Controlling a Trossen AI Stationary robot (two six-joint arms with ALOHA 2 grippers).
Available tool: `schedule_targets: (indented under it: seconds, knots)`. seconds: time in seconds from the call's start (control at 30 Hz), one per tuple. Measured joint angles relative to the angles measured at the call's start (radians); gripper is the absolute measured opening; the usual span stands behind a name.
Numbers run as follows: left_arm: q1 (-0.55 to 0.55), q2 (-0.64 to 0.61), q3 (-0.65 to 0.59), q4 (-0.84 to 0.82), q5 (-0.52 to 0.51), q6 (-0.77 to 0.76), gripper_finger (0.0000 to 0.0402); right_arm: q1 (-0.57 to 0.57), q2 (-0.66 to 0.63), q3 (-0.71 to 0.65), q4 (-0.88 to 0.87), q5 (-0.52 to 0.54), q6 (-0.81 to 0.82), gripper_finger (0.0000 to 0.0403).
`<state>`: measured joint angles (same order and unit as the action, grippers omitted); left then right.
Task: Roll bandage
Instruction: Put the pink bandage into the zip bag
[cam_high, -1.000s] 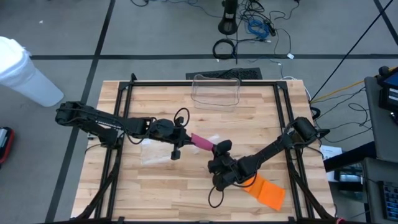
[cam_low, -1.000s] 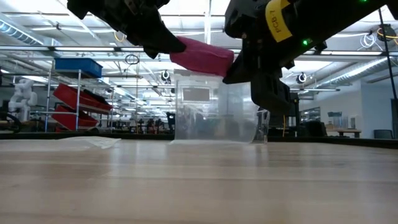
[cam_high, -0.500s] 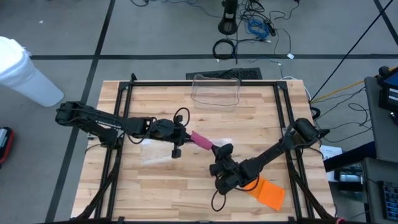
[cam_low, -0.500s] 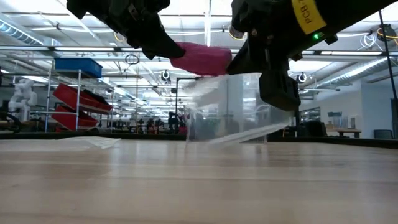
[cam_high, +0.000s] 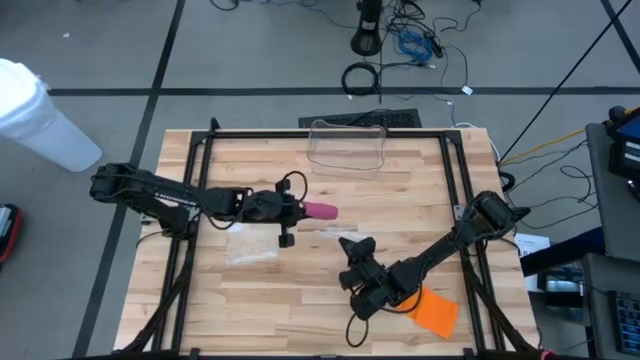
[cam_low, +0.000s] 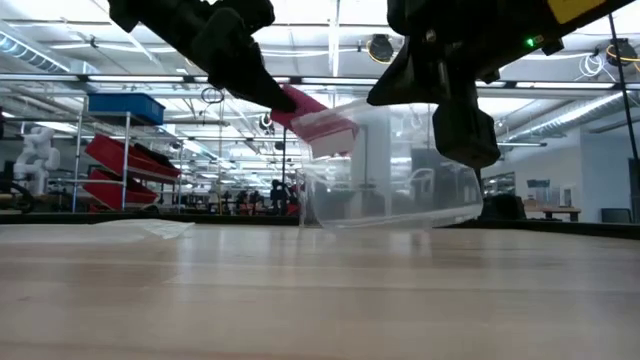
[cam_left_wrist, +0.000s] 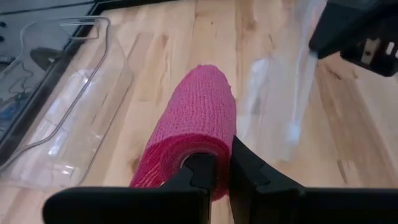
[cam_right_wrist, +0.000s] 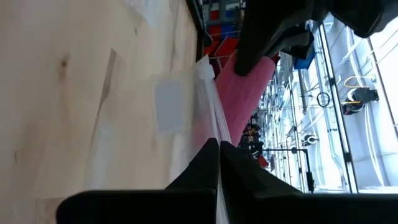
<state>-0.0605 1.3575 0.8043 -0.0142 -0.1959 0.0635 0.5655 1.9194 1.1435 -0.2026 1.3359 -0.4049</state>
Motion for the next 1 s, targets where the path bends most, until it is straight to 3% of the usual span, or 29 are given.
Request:
schedule_targets:
  seconds: [0.13, 0.23, 0.5, 0.7, 0.83, 1.0]
  knots:
    - [-0.006, 0.000, 0.000, 0.004, 0.002, 0.021, 0.0026, -0.001, 0.001, -0.001, -0.005, -0.022, 0.000, 0.0000]
    - [-0.007, 0.000, 0.000, 0.005, 0.004, 0.022, 0.0026, -0.001, 0.001, -0.002, -0.004, -0.136, 0.039, 0.0000]
    - [-0.007, -0.001, 0.000, 0.001, 0.005, 0.022, 0.0026, -0.016, 0.003, -0.002, -0.070, -0.604, 0.578, 0.0024]
    - [-0.007, -0.002, 0.000, -0.007, 0.005, 0.022, 0.0026, -0.016, 0.003, -0.002, -0.126, -0.812, 0.844, 0.0089]
    - [-0.007, -0.007, 0.000, -0.013, 0.005, 0.022, 0.0026, -0.015, 0.003, -0.002, -0.137, -0.871, 0.847, 0.0146]
    - [-0.007, -0.020, 0.001, -0.025, 0.005, 0.022, 0.0026, -0.007, 0.003, -0.002, -0.181, -0.791, 0.824, 0.0169]
